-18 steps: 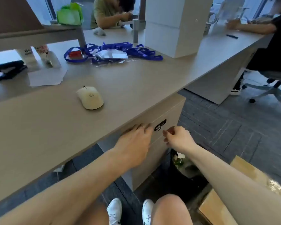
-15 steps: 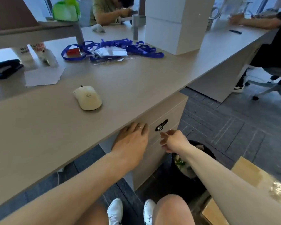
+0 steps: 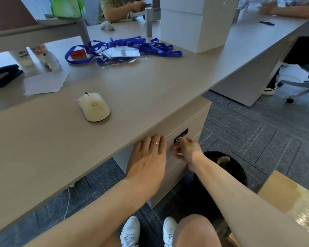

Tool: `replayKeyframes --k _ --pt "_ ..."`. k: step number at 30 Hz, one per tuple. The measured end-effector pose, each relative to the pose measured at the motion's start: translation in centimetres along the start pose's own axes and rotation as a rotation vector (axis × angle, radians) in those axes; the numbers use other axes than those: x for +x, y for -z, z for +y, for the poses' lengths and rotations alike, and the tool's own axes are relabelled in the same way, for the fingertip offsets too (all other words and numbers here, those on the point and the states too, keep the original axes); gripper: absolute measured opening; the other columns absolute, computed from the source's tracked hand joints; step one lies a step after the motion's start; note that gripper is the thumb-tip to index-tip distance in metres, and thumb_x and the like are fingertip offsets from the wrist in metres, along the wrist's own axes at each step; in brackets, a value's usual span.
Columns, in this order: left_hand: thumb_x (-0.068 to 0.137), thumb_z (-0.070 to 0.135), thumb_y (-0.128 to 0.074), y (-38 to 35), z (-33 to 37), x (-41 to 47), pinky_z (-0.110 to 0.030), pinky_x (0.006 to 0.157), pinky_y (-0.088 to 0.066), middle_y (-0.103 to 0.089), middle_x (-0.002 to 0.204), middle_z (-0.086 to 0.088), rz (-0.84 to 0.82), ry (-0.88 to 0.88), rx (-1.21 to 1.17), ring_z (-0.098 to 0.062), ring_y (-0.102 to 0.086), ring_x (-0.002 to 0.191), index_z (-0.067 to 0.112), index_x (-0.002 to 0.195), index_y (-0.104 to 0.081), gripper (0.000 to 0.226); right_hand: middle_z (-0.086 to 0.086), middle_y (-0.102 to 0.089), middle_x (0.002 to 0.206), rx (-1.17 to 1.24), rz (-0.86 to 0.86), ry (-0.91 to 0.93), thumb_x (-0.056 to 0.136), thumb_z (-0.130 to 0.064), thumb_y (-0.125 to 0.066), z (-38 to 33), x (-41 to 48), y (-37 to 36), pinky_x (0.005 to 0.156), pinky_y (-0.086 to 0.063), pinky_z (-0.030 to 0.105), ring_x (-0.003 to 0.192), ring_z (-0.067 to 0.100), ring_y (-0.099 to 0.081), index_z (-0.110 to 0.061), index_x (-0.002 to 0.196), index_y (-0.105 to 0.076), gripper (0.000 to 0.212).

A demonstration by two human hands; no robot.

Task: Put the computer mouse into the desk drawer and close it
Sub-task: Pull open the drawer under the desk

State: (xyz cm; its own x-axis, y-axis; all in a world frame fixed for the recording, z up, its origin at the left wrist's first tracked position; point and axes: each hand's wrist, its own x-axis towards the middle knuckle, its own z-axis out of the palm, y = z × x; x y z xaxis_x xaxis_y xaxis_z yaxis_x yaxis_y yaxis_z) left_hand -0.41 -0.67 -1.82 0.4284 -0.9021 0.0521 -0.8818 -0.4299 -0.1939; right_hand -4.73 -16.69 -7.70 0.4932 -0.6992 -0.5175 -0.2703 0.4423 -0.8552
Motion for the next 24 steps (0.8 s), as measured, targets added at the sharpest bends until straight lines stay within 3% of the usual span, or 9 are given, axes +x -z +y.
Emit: replayKeyframes --k 5,9,13,18,21,24 --pt "0.087 0.020 -0.057 0.3 -0.3 0.3 -0.041 0.102 -0.039 -0.039 0.146 -0.007 0.053 0.016 -0.083 -0.027 -0.037 0.127 0.011 0.146 -0.027 0.066 0.008 -0.055 0.068 0.030 0.008 -0.013 0.104 -0.021 -0.046 -0.2 -0.7 -0.1 0.068 -0.059 0.040 0.060 0.018 -0.053 -0.008 0.096 -0.055 0.018" --pt "0.083 0.018 -0.057 0.5 -0.3 0.4 -0.040 0.099 -0.040 -0.039 0.145 -0.007 0.038 0.021 -0.067 -0.027 -0.037 0.125 0.013 0.145 -0.028 0.069 0.009 -0.054 0.070 0.033 0.059 0.004 0.104 -0.021 -0.046 0.6 -2.1 1.5 0.082 -0.061 0.053 0.062 0.019 -0.055 -0.010 0.087 -0.056 0.022" --pt "0.088 0.029 -0.062 0.7 0.0 0.6 -0.040 0.100 -0.041 -0.038 0.148 -0.009 0.012 0.034 -0.031 -0.029 -0.036 0.128 0.010 0.149 -0.023 0.075 0.012 -0.057 0.081 0.030 0.080 -0.011 0.105 -0.019 -0.045 1.4 -4.6 4.5 0.087 -0.059 0.057 0.079 0.025 -0.059 -0.013 0.088 -0.058 0.023" --pt "0.092 0.033 -0.055 0.5 0.4 0.5 -0.040 0.098 -0.043 -0.038 0.149 -0.011 0.001 0.041 -0.009 -0.029 -0.037 0.128 0.008 0.150 -0.022 0.072 0.013 -0.058 0.082 0.000 0.091 -0.009 0.104 -0.019 -0.043 2.8 -6.7 7.7 0.080 -0.062 0.055 0.072 0.022 -0.060 0.001 0.111 -0.062 0.028" --pt "0.097 0.044 -0.044 0.4 0.9 0.2 -0.043 0.099 -0.040 -0.036 0.151 -0.013 0.014 0.054 -0.010 -0.031 -0.036 0.130 0.007 0.152 -0.019 0.070 0.014 -0.058 0.083 0.006 0.122 -0.009 0.104 -0.020 -0.044 3.7 -8.0 9.8 0.075 -0.064 0.051 0.074 0.023 -0.061 0.000 0.109 -0.063 0.028" --pt "0.094 0.062 -0.035 0.7 1.4 0.0 -0.047 0.104 -0.035 -0.031 0.156 -0.015 -0.009 0.073 -0.047 -0.032 -0.030 0.136 0.006 0.154 -0.016 0.085 0.014 -0.060 0.083 0.001 0.149 -0.010 0.104 -0.021 -0.046 4.6 -9.5 11.8 0.067 -0.064 0.046 0.072 0.025 -0.063 -0.002 0.100 -0.063 0.025"
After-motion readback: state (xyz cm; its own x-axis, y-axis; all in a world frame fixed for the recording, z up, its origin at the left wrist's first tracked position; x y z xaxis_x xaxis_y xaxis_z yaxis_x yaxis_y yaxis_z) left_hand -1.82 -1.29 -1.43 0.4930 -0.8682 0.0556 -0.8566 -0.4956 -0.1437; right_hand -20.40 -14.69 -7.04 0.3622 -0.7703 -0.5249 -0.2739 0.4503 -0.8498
